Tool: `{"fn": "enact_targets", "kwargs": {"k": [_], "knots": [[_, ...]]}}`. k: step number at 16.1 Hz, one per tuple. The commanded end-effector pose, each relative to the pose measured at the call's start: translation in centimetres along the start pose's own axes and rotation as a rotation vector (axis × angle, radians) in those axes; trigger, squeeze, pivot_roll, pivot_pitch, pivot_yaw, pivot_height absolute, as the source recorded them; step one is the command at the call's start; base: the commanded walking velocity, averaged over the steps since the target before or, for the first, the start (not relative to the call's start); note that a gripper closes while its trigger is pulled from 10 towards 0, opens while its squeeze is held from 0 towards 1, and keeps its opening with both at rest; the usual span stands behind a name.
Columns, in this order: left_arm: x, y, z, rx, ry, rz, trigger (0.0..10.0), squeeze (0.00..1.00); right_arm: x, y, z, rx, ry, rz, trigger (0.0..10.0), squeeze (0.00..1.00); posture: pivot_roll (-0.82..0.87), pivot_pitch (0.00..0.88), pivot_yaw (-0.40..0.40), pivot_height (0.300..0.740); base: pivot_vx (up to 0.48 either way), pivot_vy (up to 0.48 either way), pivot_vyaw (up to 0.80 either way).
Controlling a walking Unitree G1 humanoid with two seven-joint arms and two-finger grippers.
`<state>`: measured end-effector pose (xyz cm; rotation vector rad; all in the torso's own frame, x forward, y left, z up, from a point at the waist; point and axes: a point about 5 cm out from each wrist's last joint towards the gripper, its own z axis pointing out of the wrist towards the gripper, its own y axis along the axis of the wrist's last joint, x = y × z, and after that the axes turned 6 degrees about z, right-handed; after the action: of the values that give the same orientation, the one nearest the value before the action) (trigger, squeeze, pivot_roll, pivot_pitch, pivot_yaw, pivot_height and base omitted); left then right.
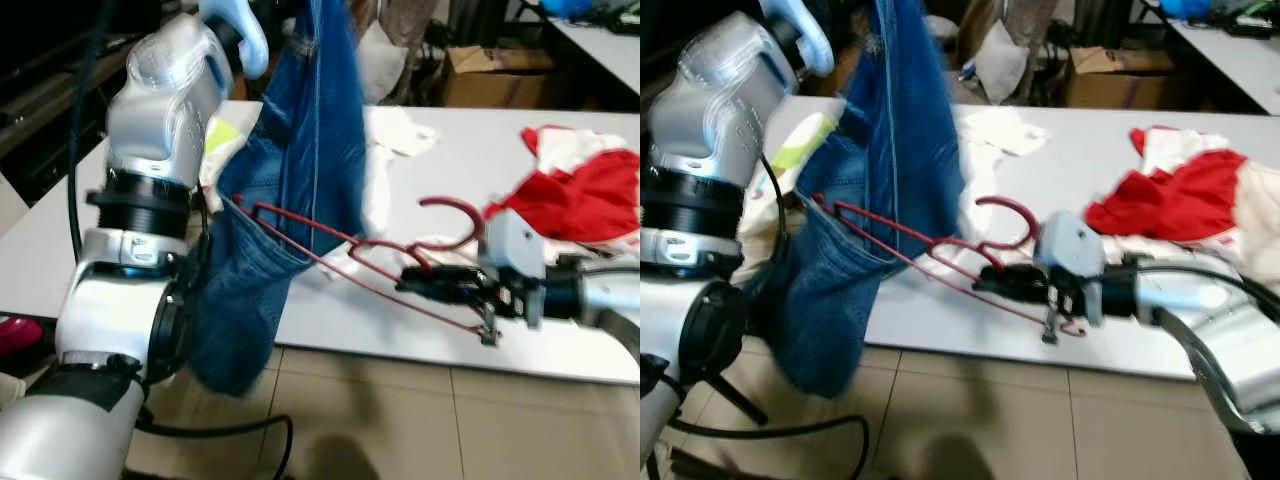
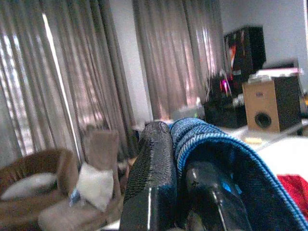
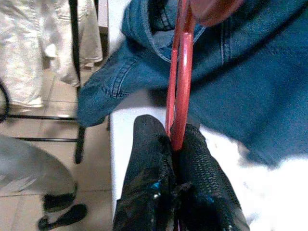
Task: Hang hanger
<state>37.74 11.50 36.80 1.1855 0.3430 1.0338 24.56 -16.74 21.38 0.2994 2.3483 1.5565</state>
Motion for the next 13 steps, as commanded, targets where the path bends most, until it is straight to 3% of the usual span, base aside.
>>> {"fn": "enact_targets", "kwargs": {"k": [1, 3, 4, 5, 7, 9, 11, 13], "knots": [[1.0, 1.4, -0.6, -0.041, 0.027, -0.015, 10.0, 0.00, -0.7, -0.1, 0.8, 0.028, -0.023, -0.035, 10.0, 0.00, -0.05, 0.000, 0.045, 0.740, 0.000, 0.000, 0.00], [0.0, 2.5, -1.1, -0.074, -0.026, -0.009, 10.0, 0.00, -5.6, 1.7, 1.2, 0.026, -0.257, -0.126, 10.0, 0.00, -0.05, 0.000, 0.035, 0.740, 0.000, 0.000, 0.00], [-0.3, 3.1, -1.5, -0.094, -0.042, -0.005, 10.0, 0.00, -8.2, 3.7, 0.6, -0.014, -0.392, -0.178, 10.0, 0.00, -0.05, 0.000, 0.032, 0.740, 0.000, 0.000, 0.00], [-0.3, 3.4, -1.7, -0.106, -0.042, -0.001, 10.0, 0.00, -9.5, 4.9, 0.3, -0.044, -0.468, -0.208, 10.0, 0.00, -0.05, 0.000, 0.028, 0.740, 0.000, 0.000, 0.00], [0.0, 4.9, -2.5, -0.195, -0.024, 0.004, 10.0, 0.00, -13.0, 9.4, -1.0, -0.223, -0.744, -0.289, 10.0, 0.00, -0.05, 0.000, 0.024, 0.740, 0.000, 0.000, 0.00], [0.2, 5.9, -3.1, -0.255, -0.010, 0.005, 10.0, 0.00, -14.1, 11.3, -1.3, -0.333, -0.824, -0.303, 10.0, 0.00, -0.05, 0.000, 0.022, 0.740, 0.000, 0.000, 0.00], [0.5, 6.2, -3.7, -0.281, 0.027, 0.000, 10.0, 0.00, -14.6, 11.2, 0.8, -0.388, -0.810, -0.332, 10.0, 0.00, -0.04, 0.000, 0.017, 0.740, 0.000, 0.000, 0.00], [0.5, 5.2, -3.9, -0.255, 0.053, 0.012, 10.0, 0.00, -14.9, 9.3, 2.7, -0.368, -0.782, -0.310, 10.0, 0.00, -0.04, 0.000, 0.017, 0.740, 0.000, 0.000, 0.00]]}}
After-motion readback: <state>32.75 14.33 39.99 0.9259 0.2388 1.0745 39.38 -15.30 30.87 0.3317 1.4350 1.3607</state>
